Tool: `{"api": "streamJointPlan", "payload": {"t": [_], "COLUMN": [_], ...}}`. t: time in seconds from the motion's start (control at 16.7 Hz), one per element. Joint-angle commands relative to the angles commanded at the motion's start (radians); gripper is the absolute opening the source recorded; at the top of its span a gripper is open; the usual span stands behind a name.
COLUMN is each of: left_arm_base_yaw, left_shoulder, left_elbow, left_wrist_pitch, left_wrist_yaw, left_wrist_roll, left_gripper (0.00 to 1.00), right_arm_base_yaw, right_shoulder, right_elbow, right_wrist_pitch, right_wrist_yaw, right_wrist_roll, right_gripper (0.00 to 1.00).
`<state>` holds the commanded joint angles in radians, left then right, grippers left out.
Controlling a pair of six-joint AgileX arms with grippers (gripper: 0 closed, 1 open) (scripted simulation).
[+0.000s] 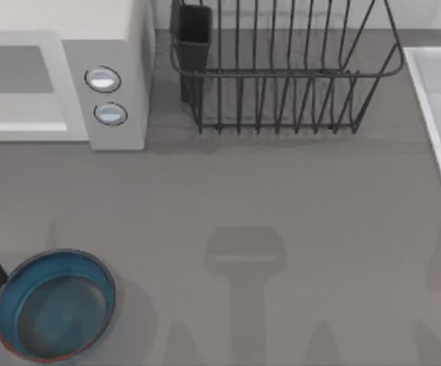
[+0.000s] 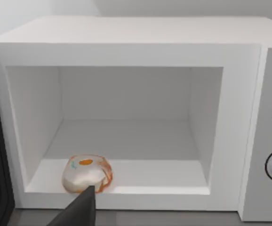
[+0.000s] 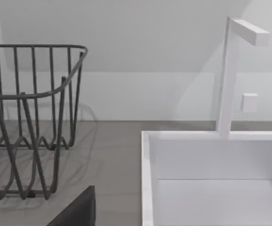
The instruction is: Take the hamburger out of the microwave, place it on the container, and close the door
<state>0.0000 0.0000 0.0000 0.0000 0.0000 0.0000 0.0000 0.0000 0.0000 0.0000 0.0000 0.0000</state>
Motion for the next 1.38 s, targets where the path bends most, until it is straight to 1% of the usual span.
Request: {"api": "streamJointPlan", "payload": {"t": [0.9, 1.14, 1.38], "left_arm_base_yaw": [0.001, 0.02, 0.054], "left_shoulder": [0.01, 0.154, 0.463], "left_elbow": [0.005, 0.071, 0.197], "left_wrist_pitch": [0.006, 0.09, 0.249], "left_wrist_yaw": [0.001, 0.022, 0.06], "left_wrist_roll": [0.001, 0.008, 0.023], "left_gripper": [1.0, 1.0, 1.0], "right_arm_base_yaw": [0.0, 0.0, 0.0], "right_shoulder": [0.0, 0.0, 0.0], "right_elbow": [0.0, 0.0, 0.0], "right_wrist_pitch": [0.0, 0.0, 0.0], "right_wrist_yaw": [0.0, 0.0, 0.0], "right_wrist_roll": [0.0, 0.0, 0.0], "right_gripper": [1.0, 1.0, 1.0]}}
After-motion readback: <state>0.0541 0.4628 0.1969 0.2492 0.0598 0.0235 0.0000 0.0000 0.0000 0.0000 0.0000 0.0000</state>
